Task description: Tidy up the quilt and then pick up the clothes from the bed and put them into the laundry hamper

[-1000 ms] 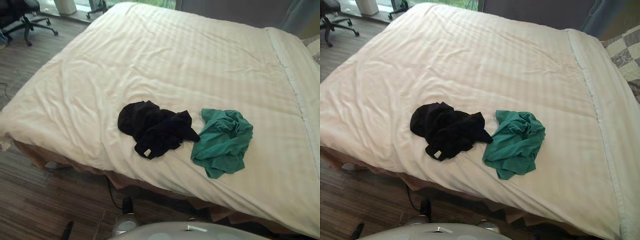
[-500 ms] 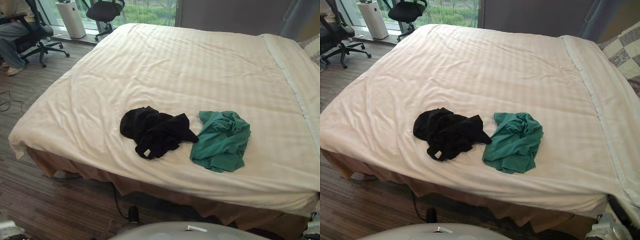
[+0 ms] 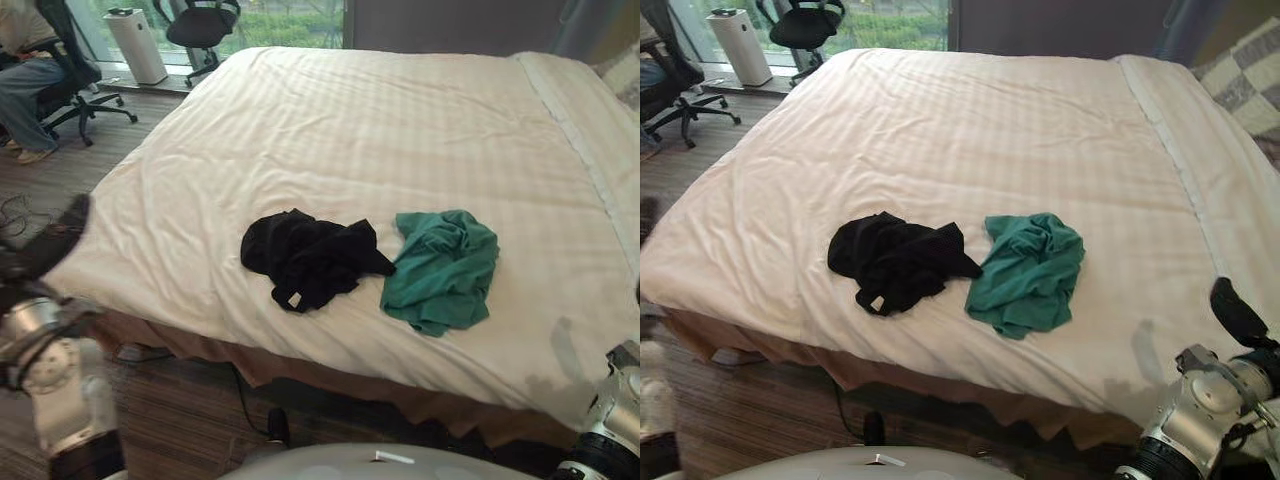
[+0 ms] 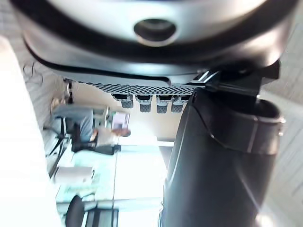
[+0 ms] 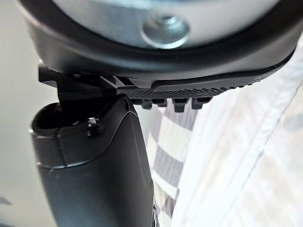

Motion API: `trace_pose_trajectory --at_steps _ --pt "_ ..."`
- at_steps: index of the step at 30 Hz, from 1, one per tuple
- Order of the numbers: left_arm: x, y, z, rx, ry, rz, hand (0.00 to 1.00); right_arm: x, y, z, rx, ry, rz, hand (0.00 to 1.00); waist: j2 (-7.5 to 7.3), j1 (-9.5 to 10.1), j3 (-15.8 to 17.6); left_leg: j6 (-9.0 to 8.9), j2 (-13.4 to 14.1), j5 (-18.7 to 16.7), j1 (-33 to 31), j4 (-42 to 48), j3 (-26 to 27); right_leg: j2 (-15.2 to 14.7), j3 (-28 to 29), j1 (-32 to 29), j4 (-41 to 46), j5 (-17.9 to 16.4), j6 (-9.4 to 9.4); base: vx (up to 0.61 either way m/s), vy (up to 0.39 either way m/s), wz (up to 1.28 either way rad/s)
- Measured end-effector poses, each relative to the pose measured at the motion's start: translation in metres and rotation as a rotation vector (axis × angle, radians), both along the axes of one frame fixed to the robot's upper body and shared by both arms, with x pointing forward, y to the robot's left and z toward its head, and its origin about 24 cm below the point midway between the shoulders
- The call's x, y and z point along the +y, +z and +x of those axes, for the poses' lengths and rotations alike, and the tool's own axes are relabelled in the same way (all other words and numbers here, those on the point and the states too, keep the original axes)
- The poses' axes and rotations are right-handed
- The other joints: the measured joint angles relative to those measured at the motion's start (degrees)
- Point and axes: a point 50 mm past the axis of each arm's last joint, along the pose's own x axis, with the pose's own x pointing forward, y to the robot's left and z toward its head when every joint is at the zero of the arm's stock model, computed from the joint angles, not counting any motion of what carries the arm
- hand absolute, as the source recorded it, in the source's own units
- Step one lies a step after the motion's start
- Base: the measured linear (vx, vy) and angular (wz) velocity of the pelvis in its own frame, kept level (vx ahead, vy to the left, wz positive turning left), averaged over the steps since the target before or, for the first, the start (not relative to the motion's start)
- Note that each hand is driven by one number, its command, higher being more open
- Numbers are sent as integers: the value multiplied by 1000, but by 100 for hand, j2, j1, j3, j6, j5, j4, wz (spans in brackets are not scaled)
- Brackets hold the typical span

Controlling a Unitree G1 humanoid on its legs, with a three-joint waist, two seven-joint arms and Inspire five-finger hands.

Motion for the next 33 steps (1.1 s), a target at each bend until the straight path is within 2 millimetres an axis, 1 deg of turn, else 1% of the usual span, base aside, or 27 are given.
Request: trace_pose_trajectory --at_steps 1,2,4,7,10,13,15,17,19,20,22,24,26,28,33 --pt "-16 -3 6 25 -56 31 100 4 -1 3 35 33 -21 100 26 -29 15 -17 49 27 15 2 53 34 46 -36 12 12 20 -73 -18 -19" --pt "-21 -4 8 30 -76 36 100 6 -2 3 49 44 -27 100 31 -55 15 -37 61 47 23 2 69 44 71 -42 11 20 32 -63 -22 -17" --pt "-31 -7 10 36 -111 30 100 9 -4 6 57 67 -24 100 41 -141 23 -13 85 88 56 3 116 58 134 -47 21 34 48 -15 -15 -19" --pt "-44 -12 14 81 -141 75 100 18 -7 10 52 99 -11 100 22 -166 150 -19 129 87 234 5 326 62 367 -47 88 62 50 -6 -7 -38" --pt "-58 -22 16 124 -193 65 100 36 -11 13 55 181 -9 100 22 -284 219 -27 142 76 302 4 423 60 473 -55 104 75 72 -26 -7 -17" --pt "-72 -31 19 147 -251 25 100 52 -12 18 61 270 -16 100 44 -290 311 -59 157 2 406 3 550 56 610 -58 103 85 92 -34 1 -23" --pt "-83 -43 19 188 -299 -4 100 66 -12 25 77 348 -34 100 81 -318 343 -66 169 -19 411 2 684 53 741 -145 103 102 115 -36 6 -30" --pt "-88 -54 20 226 -316 -32 100 73 -14 30 83 392 -29 100 87 -315 344 -69 182 -23 410 2 774 53 808 -204 93 129 125 -10 3 -27" --pt "-89 -78 20 329 -320 -83 100 83 -15 37 87 454 -26 100 65 -345 358 -54 208 -17 407 2 939 60 960 -319 95 176 135 4 -3 -34" --pt "-89 -84 19 358 -318 -96 100 85 -16 38 88 467 -25 100 57 -351 363 -50 214 -14 404 3 984 63 998 -352 102 184 137 11 -7 -37" --pt "-88 -105 16 453 -303 -161 100 95 -15 38 82 510 -24 100 -22 -358 415 -54 248 -17 359 4 1147 82 1130 -496 124 209 150 12 -14 -29" --pt "-90 -111 15 464 -290 -216 100 104 -11 36 50 525 -19 100 -98 -386 465 -54 274 -17 225 5 1233 104 1209 -715 210 211 151 3 -20 -19" --pt "-93 -110 18 451 -281 -233 100 111 -5 37 19 545 -31 100 -161 -393 500 -36 294 -2 32 10 1336 115 1281 -962 301 234 177 15 -17 -17" --pt "-96 -103 28 405 -280 -252 100 119 4 37 -23 568 -40 100 -207 -372 531 -17 298 18 -163 20 1432 118 1366 -1219 334 277 202 35 -13 -15" --pt "-102 -89 45 333 -295 -269 100 130 13 39 -100 615 -29 100 -214 -269 542 -32 334 -71 -269 15 1559 105 1410 -1380 339 282 207 40 -17 -6"
